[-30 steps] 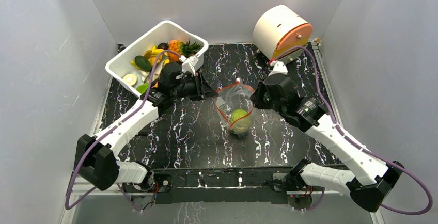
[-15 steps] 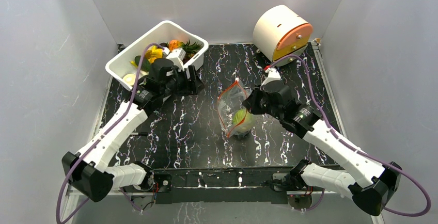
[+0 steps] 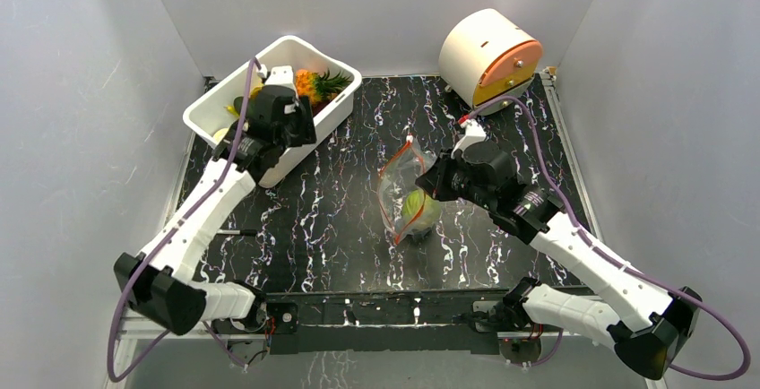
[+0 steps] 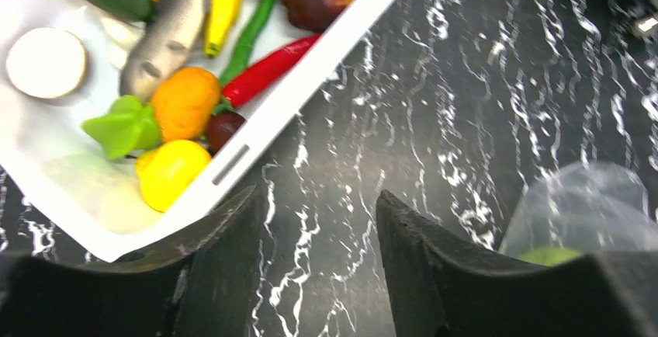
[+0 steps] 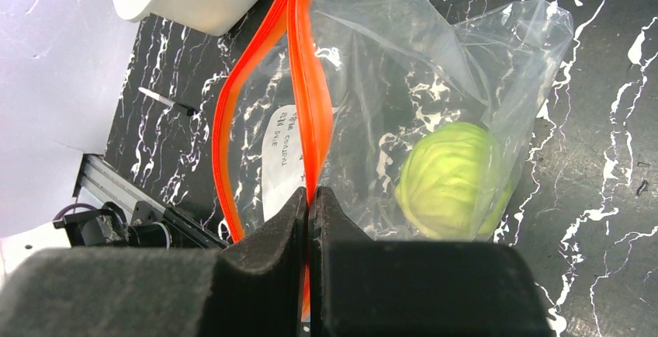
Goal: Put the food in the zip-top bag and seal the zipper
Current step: Pick up the fake fruit from the bin.
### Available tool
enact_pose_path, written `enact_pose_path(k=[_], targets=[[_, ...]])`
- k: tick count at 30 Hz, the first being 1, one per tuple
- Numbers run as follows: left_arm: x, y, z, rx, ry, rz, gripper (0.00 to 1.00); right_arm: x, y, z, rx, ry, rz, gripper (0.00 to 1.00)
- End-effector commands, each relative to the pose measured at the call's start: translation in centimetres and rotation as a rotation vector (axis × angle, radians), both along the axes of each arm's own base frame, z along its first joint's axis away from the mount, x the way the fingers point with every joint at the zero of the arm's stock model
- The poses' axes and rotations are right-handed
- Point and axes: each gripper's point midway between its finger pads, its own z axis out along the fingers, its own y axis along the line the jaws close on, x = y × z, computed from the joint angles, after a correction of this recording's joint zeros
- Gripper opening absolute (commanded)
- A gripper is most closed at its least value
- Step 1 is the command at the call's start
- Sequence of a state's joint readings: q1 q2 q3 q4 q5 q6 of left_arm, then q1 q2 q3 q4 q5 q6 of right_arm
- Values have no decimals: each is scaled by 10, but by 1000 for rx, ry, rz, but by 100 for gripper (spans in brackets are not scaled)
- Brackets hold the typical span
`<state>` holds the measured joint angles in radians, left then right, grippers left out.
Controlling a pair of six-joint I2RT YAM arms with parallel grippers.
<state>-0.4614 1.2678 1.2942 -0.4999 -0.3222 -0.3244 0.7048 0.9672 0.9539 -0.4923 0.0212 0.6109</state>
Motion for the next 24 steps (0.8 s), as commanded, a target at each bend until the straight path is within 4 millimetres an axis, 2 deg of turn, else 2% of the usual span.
enact_pose_path(k=[1,4,6,8,11,15,24], targets=[[30,32,17,60,-42,107,52,2,2,34,81,-89,1,0],[50,53,5,19,-10,172,54,0,1,39,102,-92,-4,0],[61,66,-1,-23,-2,205,61,-2,0,40,110,-88,-4,0],[74,69,-3,-35,-17,185,68,-3,0,41,117,-85,-5,0],[92,71,-4,-31,-28,180,72,-5,0,39,119,-76,-2,0],[108,111,-15,-75,2,374,71,-5,1,37,118,-66,0,0],[140,153,-43,-127,-12,451,61,-6,2,38,122,-61,2,0]])
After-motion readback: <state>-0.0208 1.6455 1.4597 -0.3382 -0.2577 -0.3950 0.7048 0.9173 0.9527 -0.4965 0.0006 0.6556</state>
